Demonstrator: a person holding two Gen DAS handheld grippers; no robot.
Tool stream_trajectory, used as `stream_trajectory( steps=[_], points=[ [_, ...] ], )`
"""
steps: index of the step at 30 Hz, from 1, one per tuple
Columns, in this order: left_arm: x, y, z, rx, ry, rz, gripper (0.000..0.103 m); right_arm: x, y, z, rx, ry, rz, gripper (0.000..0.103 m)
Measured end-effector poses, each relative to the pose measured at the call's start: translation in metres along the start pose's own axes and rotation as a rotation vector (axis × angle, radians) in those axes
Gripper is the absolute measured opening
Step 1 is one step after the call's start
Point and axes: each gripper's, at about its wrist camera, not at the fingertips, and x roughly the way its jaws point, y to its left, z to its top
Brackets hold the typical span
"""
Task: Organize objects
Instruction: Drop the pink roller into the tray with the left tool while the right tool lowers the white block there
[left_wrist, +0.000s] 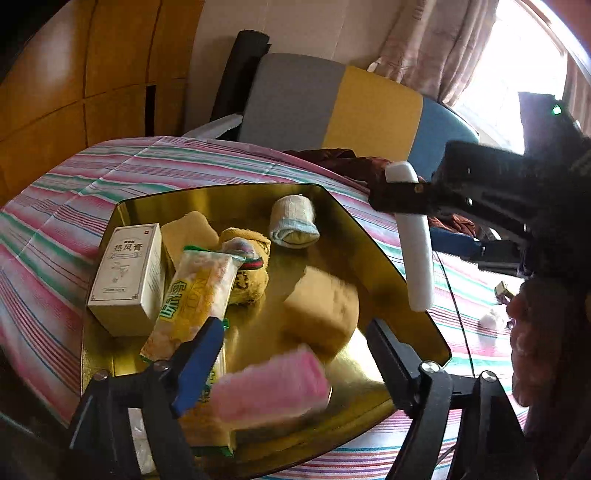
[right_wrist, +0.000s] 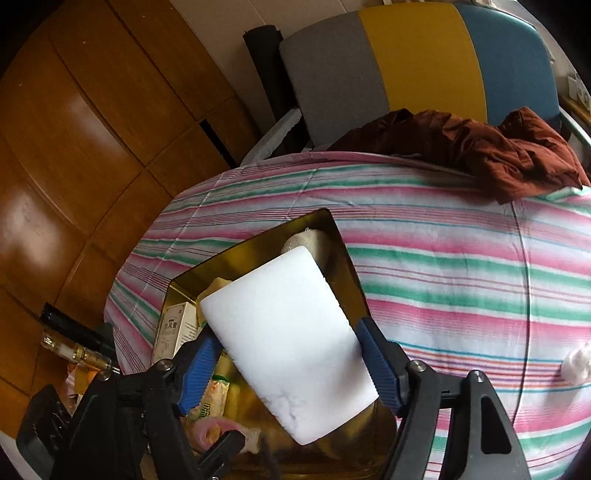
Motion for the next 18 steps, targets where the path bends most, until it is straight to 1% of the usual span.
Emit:
stream_trajectory(
  steps=[3, 5, 8, 12, 18],
  points=[
    [-0.003, -0.001, 0.001, 0.007, -0.013, 0.008, 0.081, 0.002, 0.000, -0.001, 0.005, 0.001, -0.006, 0.078],
    [-0.006, -0.001, 0.000, 0.016, -0.023, 0.013, 0.081, 0.002, -0.001, 0.000, 0.023, -0.010, 0.002, 0.084],
    [-0.011, -0.001, -0.001, 0.024, -0.034, 0.024, 0.081, 0.000, -0.001, -0.002, 0.036, -0.004, 0.018, 0.084],
    [-0.014, 0.000, -0.001, 0.026, -0.046, 0.046, 0.082, -0.003, 0.000, -0.009, 0.038, -0.015, 0.003, 0.084],
    [-0.019, -0.001, 0.000, 0.033, -0.062, 0.070, 0.083, -0.016, -0.008, -0.029, 0.048, -0.049, -0.033, 0.084]
  ],
)
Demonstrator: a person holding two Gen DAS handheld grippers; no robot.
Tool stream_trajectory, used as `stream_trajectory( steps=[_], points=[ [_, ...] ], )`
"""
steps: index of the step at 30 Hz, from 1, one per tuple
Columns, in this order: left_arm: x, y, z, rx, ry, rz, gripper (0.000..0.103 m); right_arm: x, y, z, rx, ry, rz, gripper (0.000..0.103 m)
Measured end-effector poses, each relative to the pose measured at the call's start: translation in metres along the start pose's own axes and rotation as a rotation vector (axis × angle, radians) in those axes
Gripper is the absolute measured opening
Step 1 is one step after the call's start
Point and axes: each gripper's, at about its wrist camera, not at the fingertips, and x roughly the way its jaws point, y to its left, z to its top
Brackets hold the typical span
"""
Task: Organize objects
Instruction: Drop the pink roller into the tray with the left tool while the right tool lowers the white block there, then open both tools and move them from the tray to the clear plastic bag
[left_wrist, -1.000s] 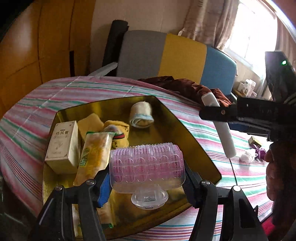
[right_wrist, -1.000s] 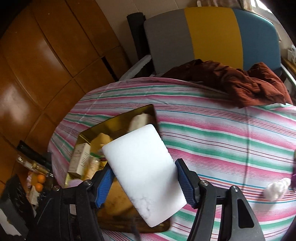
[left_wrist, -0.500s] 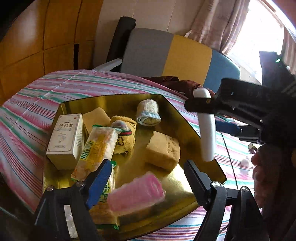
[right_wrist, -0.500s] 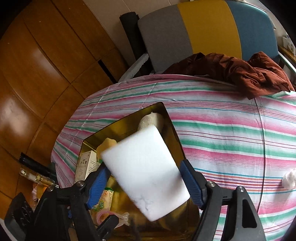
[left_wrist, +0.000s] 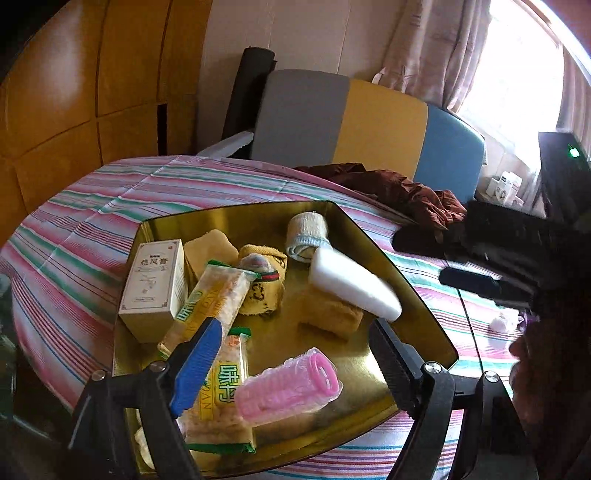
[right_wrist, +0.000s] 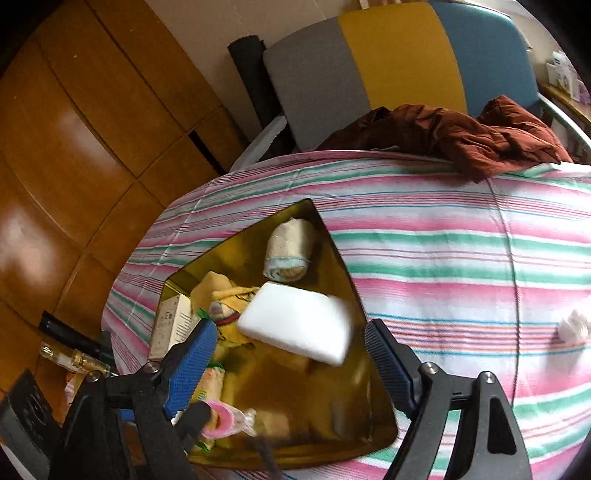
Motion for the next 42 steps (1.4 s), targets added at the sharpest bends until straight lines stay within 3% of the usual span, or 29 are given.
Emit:
stream_trajectory(
  steps=[19, 32, 42],
  points=[
    [-0.008, -0.022, -0.005, 0.090, -0.015, 0.005, 0.084, -0.042, -0.064, -0.021, 0.061, -0.037, -0.145, 0.084],
    [-0.007, -0.050, -0.012, 0.183, -0.006, -0.017, 0.084, -0.086, -0.127, -0.004, 0.133, -0.102, -0.235, 0.084],
    [-0.004, -0.085, -0.010, 0.293, -0.001, -0.063, 0.084, -0.133, -0.206, 0.012, 0.221, -0.176, -0.397, 0.084]
  ],
)
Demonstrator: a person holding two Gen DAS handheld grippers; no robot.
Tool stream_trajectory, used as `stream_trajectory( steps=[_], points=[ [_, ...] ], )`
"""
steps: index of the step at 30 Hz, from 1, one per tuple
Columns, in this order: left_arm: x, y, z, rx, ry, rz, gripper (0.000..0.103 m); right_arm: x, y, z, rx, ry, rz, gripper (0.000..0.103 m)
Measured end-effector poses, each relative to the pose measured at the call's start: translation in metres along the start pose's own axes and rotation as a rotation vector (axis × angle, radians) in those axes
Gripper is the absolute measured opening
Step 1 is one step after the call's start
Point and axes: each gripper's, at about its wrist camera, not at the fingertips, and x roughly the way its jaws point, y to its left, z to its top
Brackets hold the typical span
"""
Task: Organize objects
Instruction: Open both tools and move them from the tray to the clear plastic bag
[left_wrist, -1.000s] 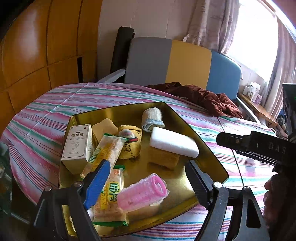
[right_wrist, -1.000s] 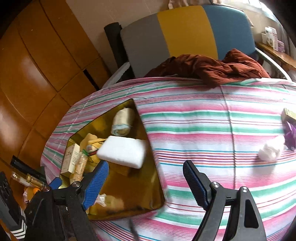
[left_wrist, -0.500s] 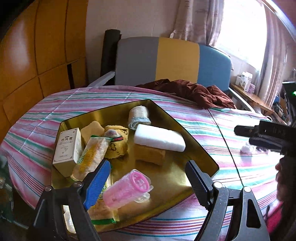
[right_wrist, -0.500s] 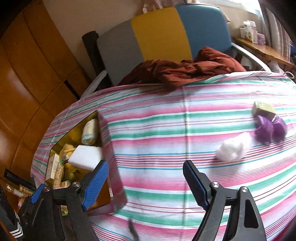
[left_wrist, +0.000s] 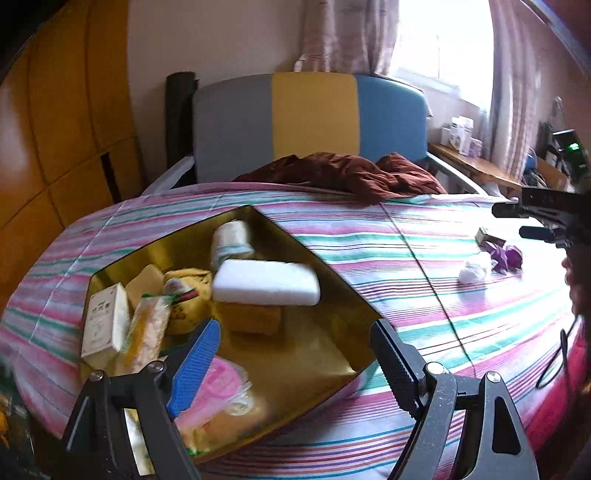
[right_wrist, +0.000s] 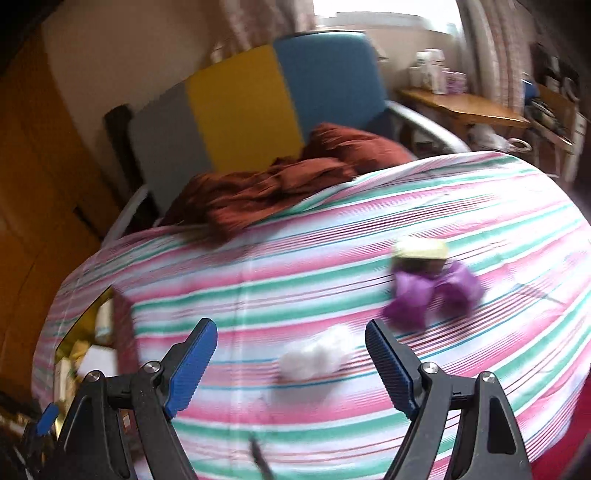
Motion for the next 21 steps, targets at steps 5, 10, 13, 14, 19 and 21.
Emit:
stream_trajectory(
  steps=[5, 10, 13, 14, 19, 21],
  points=[
    [0.007, -0.022, 0.010, 0.048, 0.003, -0.034, 0.084, -0.001, -0.050, 0.015, 0.078, -0.049, -0.077, 0.084],
    [0.019, -0.048, 0.018, 0.092, 0.020, -0.071, 0.084, 0.000, -0.094, 0.013, 0.270, -0.077, -0.075, 0.084],
    [0.027, -0.069, 0.024, 0.124, 0.027, -0.103, 0.084, -0.012, -0.116, 0.012, 0.380, -0.139, -0.085, 0.084],
    [0.030, -0.075, 0.026, 0.132, 0.029, -0.115, 0.084, -0.015, -0.122, 0.011, 0.405, -0.152, -0.090, 0.084],
    [0.046, -0.114, 0.036, 0.175, 0.051, -0.184, 0.084, -0.016, -0.144, 0.005, 0.521, -0.154, -0.064, 0.084],
    [0.055, -0.128, 0.037, 0.187, 0.068, -0.208, 0.084, -0.016, -0.149, 0.004, 0.549, -0.156, -0.053, 0.084]
  ],
)
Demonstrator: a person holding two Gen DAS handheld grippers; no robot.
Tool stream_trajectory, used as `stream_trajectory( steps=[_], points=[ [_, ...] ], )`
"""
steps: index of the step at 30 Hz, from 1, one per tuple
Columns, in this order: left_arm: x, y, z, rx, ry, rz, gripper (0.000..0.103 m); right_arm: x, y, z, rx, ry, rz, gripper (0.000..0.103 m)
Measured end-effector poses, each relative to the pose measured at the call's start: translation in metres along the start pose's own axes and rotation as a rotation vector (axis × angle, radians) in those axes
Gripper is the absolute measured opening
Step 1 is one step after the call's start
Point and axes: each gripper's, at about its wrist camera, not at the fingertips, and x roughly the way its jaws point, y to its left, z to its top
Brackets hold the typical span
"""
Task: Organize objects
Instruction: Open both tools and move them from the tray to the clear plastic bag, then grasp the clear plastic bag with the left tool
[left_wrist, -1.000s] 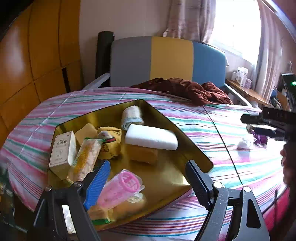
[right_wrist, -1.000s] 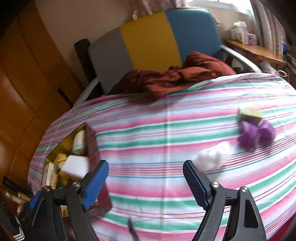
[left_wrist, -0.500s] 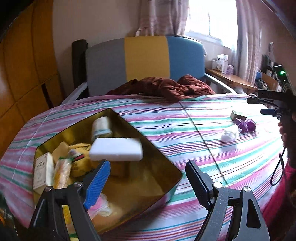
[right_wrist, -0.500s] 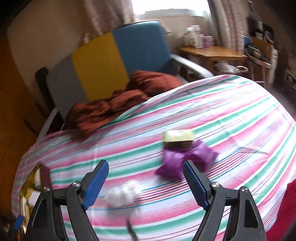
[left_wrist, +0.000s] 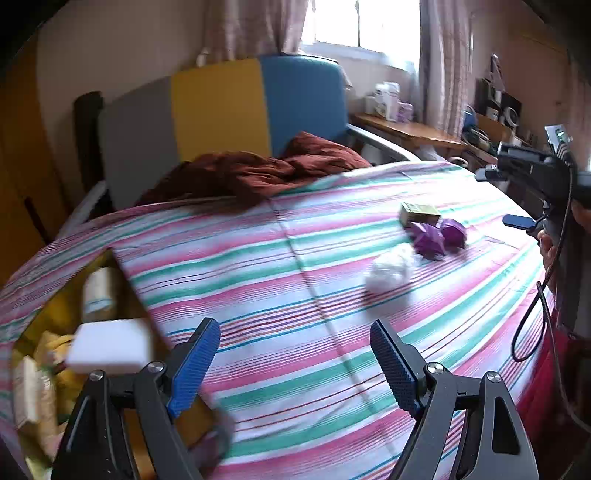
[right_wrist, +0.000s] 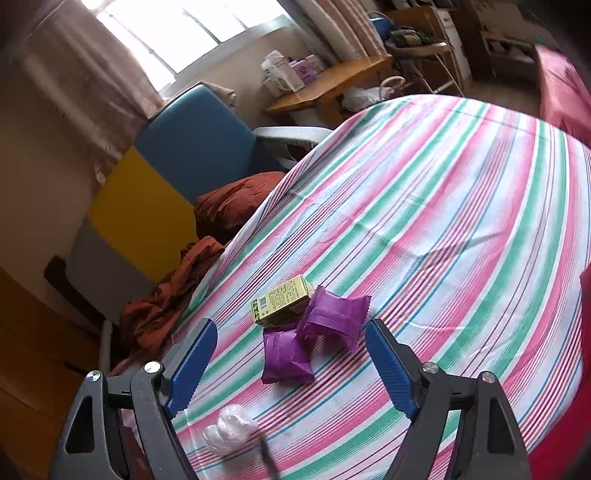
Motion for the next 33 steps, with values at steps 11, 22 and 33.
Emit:
stream_trajectory(
  steps=[11, 22, 33],
  points=[
    [0.058, -0.042, 0.016, 0.013, 0.061, -0.087, 0.084, 0.010, -0.019, 0.002, 0.103, 0.060, 0.050, 0.084],
    [0.105, -0.075, 0.040, 0.103, 0.026, -0.127, 0.084, 0.018, -0.015, -0.002, 0.085, 0.102, 0.045, 0.084],
    [0.160, -0.098, 0.057, 0.132, 0.113, -0.180, 0.035, 0.040, 0.005, -0.012, -0.042, 0.200, -0.023, 0.084]
  ],
)
